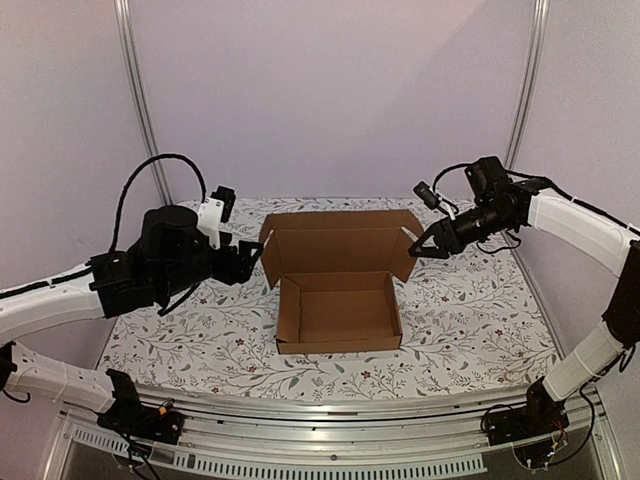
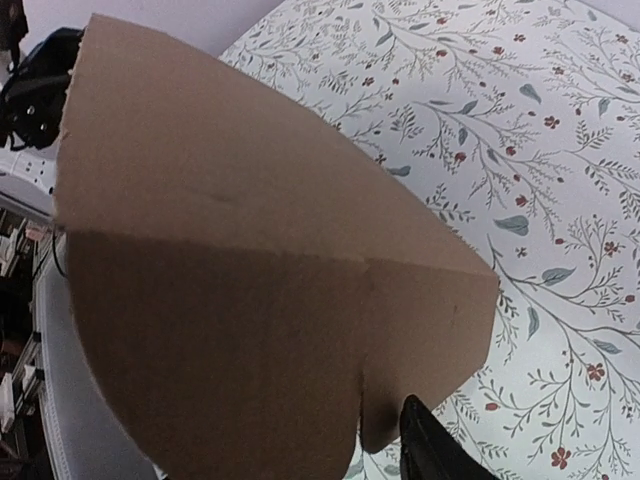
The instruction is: Fold the paper box
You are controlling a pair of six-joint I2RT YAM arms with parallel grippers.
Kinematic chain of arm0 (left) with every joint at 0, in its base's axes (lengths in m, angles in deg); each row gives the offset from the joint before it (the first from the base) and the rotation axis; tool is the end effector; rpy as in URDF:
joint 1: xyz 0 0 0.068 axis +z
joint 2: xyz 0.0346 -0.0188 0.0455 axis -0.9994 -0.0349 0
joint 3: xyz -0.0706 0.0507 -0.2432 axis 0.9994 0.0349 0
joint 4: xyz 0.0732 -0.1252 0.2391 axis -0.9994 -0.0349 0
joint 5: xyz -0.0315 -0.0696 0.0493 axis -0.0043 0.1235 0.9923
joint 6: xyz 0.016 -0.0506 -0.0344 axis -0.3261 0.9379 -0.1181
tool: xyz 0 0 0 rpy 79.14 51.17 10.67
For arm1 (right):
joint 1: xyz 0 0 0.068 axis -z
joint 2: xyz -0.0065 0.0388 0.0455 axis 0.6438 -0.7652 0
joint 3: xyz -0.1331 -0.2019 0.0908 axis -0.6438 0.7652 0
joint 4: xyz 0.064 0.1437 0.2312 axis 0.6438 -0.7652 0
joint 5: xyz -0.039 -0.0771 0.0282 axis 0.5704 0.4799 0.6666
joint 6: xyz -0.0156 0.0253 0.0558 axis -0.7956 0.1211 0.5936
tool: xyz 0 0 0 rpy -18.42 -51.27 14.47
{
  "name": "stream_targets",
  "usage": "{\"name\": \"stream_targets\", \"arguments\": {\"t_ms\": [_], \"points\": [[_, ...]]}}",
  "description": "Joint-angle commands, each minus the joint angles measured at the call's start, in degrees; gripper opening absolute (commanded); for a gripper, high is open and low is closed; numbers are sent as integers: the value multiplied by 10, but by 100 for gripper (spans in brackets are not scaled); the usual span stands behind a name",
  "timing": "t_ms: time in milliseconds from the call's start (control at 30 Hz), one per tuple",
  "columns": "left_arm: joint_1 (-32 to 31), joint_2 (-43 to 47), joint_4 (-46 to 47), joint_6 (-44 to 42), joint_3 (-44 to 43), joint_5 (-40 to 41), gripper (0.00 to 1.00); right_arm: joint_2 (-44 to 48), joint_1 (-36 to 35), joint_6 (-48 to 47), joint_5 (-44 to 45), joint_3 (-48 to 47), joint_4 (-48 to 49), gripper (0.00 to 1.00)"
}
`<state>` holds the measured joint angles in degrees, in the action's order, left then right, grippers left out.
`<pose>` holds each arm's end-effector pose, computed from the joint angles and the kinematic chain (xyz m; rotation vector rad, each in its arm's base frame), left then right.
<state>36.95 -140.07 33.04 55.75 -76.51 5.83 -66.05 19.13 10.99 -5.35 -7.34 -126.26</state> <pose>0.1936 -0.2095 0.2790 0.3508 1.9323 -0.3701 0.3112 0.1543 0.2735 -0.9177 2.2383 1.0134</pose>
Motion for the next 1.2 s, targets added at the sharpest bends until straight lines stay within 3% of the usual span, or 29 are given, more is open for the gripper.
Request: {"name": "stream_targets", "arguments": {"t_ms": [0,233,367,500,600,700,767,800,867,1067,1167], "points": [[-28,34,-47,31,26,18,76,72,2,-75,-26,0,-161,52],[-42,56,-25,51,107,30,78,123,47,-175,-36,-36,-294,62],[-45,14,47,19,131,42,78,106,137,-233,-87,-50,-314,62],[-52,-83,160,-25,121,66,78,49,219,-217,-91,-52,-224,62],[-71,-160,226,-66,102,163,77,-10,225,-150,-56,-25,-107,60],[-84,-211,385,-109,141,238,75,-63,225,-62,-60,-3,5,58],[-93,-228,484,-123,170,254,76,-103,225,-19,-88,-16,12,56],[-97,-229,483,-113,173,249,77,-123,224,-5,-97,-18,4,55],[-102,-218,398,-59,156,243,78,-128,223,1,-76,-7,-7,57],[-127,-201,60,247,55,192,78,-62,220,-19,-12,64,-55,62],[-154,-217,16,383,48,184,77,-7,199,-30,-20,123,-32,63]]}}
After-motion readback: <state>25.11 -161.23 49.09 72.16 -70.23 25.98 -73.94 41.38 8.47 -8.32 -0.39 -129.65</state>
